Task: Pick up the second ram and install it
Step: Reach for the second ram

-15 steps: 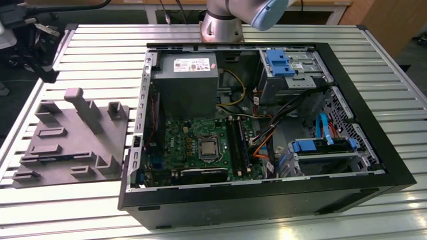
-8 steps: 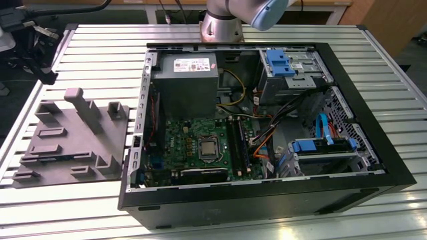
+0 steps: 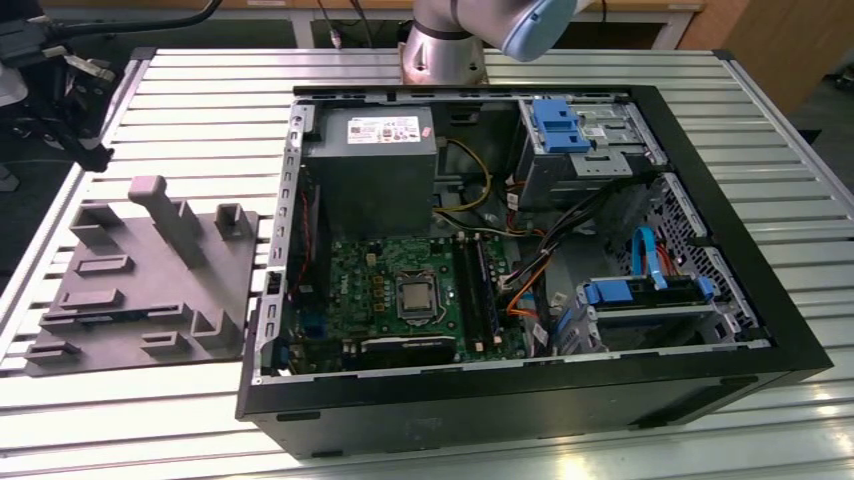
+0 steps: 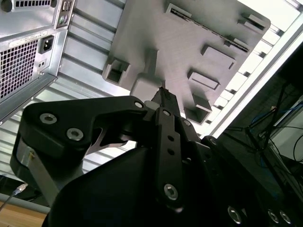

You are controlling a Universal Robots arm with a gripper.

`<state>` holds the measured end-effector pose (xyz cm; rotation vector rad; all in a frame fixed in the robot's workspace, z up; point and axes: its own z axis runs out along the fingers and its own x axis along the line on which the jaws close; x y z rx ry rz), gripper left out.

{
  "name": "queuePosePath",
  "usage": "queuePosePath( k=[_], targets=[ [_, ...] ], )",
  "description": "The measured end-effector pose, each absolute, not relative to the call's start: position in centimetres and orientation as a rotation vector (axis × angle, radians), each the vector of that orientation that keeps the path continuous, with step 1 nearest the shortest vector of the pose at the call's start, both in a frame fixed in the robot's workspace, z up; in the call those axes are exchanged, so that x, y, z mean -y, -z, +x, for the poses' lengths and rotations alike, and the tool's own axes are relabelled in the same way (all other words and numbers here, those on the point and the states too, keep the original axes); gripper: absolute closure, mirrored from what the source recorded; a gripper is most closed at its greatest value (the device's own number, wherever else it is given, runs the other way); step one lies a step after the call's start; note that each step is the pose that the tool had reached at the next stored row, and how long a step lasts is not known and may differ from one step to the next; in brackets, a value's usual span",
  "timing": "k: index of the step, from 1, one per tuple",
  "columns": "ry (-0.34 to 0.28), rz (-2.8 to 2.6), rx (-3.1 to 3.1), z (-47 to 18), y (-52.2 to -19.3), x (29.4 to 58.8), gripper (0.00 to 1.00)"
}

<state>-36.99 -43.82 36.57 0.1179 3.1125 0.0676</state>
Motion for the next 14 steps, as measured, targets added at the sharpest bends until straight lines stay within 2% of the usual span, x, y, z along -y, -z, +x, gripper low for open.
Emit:
queuePosePath(
  k=[14],
  targets=[
    [-0.068, 0.118, -3.112, -37.32, -36.29, 43.94, 0.89]
  ],
)
